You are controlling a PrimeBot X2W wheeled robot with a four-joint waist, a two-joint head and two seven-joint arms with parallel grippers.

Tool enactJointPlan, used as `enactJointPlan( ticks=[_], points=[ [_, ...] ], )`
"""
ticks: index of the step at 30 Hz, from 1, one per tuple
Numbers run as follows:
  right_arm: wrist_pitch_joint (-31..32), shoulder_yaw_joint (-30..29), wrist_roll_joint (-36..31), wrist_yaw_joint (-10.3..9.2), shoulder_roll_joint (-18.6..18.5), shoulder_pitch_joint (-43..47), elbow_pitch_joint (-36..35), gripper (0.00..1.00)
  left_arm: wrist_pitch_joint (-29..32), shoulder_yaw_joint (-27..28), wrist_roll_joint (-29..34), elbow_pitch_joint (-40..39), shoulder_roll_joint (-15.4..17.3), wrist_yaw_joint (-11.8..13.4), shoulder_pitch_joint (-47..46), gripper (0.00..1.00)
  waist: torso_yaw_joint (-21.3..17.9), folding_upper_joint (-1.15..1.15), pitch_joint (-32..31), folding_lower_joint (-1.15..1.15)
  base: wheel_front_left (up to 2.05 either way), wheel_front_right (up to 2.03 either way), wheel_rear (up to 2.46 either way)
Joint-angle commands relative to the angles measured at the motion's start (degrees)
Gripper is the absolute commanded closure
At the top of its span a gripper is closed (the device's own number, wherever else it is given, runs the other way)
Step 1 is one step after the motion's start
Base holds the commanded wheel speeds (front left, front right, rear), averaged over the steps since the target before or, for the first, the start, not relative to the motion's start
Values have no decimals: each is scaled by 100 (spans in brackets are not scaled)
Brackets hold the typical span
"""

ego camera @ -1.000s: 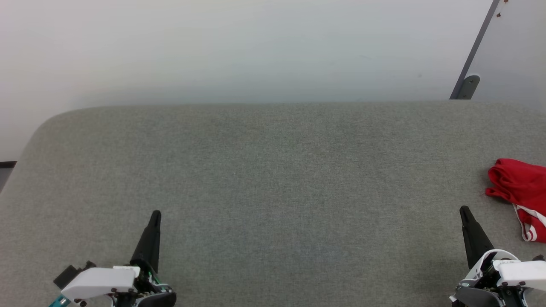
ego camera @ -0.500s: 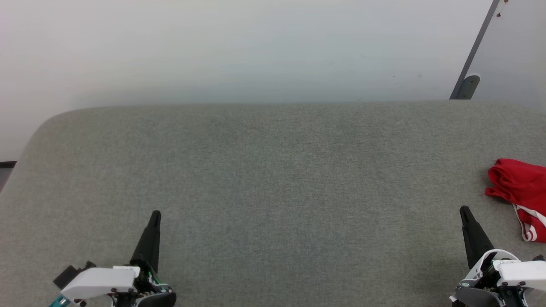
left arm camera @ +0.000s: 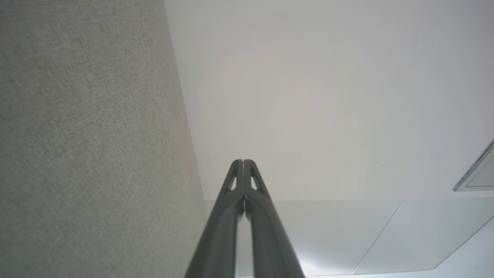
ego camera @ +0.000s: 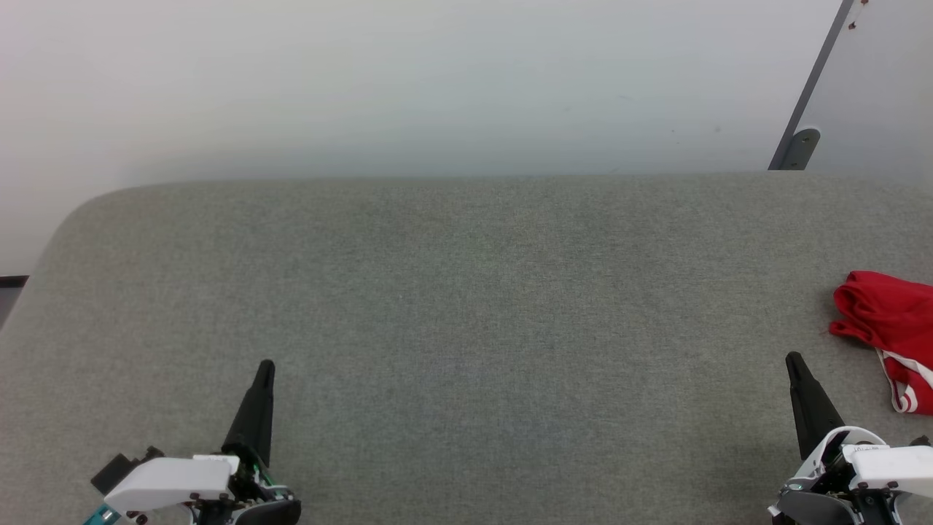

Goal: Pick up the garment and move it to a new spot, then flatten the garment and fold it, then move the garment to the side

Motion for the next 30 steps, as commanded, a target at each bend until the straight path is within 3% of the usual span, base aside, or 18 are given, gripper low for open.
enactJointPlan(
  ticks=[1, 30],
  points=[
    [11, -8, 8, -6, 26, -20, 6, 100, 26, 16, 11, 6, -13, -30, -56, 100, 0, 0, 0, 0, 0, 0, 0],
    [11, -9, 5, -6, 27, -20, 6, 100, 32, 36, 31, 7, -27, -30, -58, 100, 0, 0, 0, 0, 0, 0, 0]
  ],
)
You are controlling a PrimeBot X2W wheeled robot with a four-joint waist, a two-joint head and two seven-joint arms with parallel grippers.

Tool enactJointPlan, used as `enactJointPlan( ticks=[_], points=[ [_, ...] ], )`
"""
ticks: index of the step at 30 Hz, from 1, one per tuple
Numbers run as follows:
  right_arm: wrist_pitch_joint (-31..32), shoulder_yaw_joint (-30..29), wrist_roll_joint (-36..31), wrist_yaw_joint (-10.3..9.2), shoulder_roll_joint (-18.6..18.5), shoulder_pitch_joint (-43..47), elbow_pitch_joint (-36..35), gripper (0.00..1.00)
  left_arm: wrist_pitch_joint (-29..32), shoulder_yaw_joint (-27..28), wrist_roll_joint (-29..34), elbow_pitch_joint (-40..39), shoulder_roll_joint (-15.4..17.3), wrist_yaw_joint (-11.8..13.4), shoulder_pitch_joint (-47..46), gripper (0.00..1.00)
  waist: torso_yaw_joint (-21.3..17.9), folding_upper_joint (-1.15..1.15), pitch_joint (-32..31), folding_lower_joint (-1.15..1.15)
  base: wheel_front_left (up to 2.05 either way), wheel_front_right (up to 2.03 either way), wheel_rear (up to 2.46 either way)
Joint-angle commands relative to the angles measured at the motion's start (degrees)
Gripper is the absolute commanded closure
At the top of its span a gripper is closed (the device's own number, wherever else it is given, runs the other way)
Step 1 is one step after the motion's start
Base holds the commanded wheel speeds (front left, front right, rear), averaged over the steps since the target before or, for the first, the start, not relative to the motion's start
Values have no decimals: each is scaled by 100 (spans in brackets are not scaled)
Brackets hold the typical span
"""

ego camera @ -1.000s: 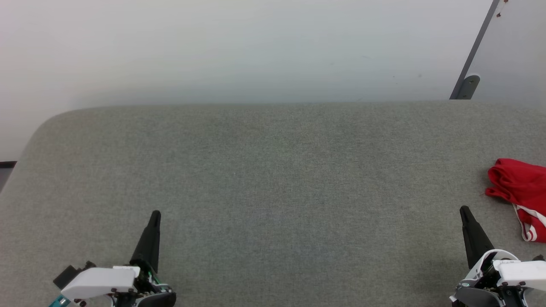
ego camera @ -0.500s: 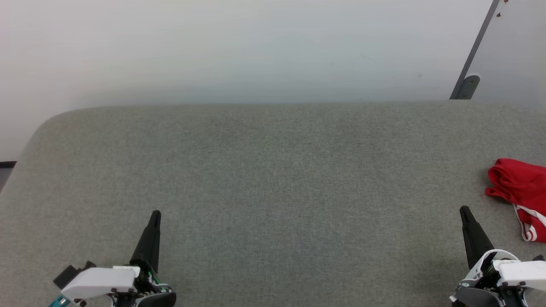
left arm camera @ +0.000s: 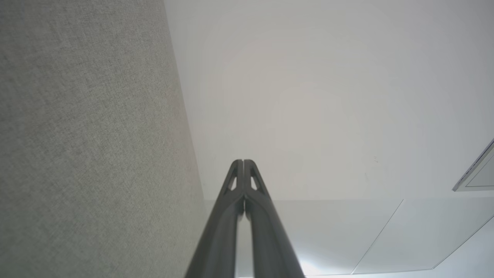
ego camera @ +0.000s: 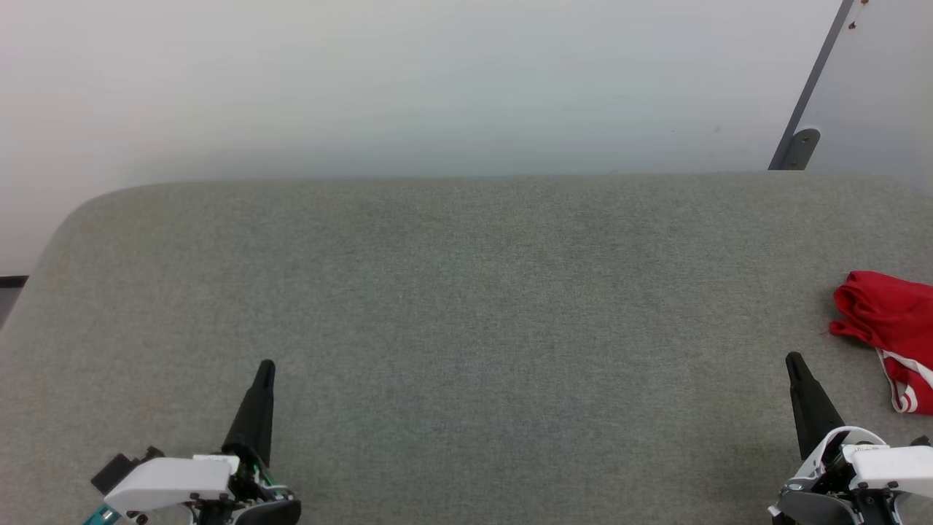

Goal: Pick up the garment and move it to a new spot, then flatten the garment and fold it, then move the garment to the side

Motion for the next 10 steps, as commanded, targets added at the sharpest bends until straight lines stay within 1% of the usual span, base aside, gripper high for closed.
enactJointPlan(
  ticks=[1, 10],
  points=[
    [7, -5, 6, -6, 25, -20, 6, 100, 6, 18, 23, 7, -14, -30, -56, 100, 0, 0, 0, 0, 0, 0, 0],
    [8, -5, 5, -6, 24, -20, 6, 100, 12, 24, 25, 7, -17, -30, -57, 100, 0, 0, 0, 0, 0, 0, 0]
  ],
)
